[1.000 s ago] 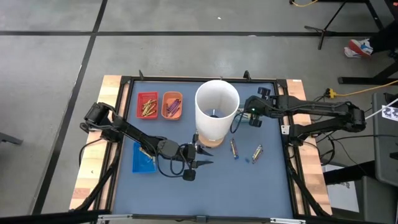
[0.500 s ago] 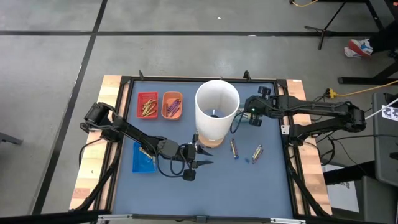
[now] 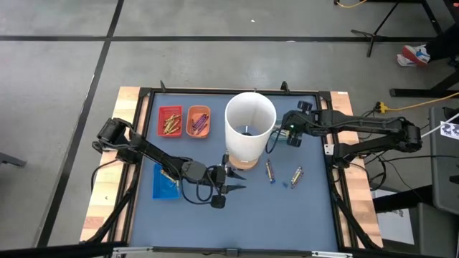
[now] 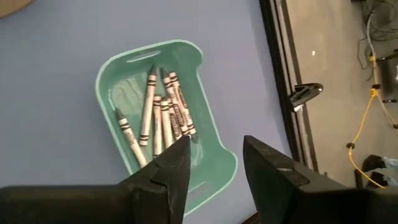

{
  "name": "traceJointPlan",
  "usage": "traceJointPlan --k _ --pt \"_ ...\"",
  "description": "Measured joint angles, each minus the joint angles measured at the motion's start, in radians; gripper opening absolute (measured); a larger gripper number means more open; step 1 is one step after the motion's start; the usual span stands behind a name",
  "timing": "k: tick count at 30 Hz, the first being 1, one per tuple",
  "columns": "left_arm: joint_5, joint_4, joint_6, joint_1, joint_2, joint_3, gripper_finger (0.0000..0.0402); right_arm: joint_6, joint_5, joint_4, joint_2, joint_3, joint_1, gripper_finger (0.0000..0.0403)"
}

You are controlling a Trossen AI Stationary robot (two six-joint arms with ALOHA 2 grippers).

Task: Sort crayons
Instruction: Put the violet crayon into the orange bin

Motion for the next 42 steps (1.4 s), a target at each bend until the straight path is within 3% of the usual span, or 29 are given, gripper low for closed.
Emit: traceJointPlan --k 13,21,31,42 --pt "0.000 -0.042 -0.001 0.000 0.000 0.000 0.0111 0.182 -0.158 -0.046 0.000 0.000 0.001 0.0147" --pt "-0.080 -0.318 -0.101 0.024 0.000 0.000 0.0111 0.270 -0.218 -0.084 0.000 0.000 0.001 0.0147" --pt "-0.090 -0.711 -0.239 0.081 0.000 0.000 0.0111 0.277 -0.245 -0.083 0.000 0.000 0.001 0.0147" --pt "-0.078 -0.878 -0.293 0.125 0.000 0.000 0.0111 0.276 -0.245 -0.083 0.000 0.000 0.001 0.0147"
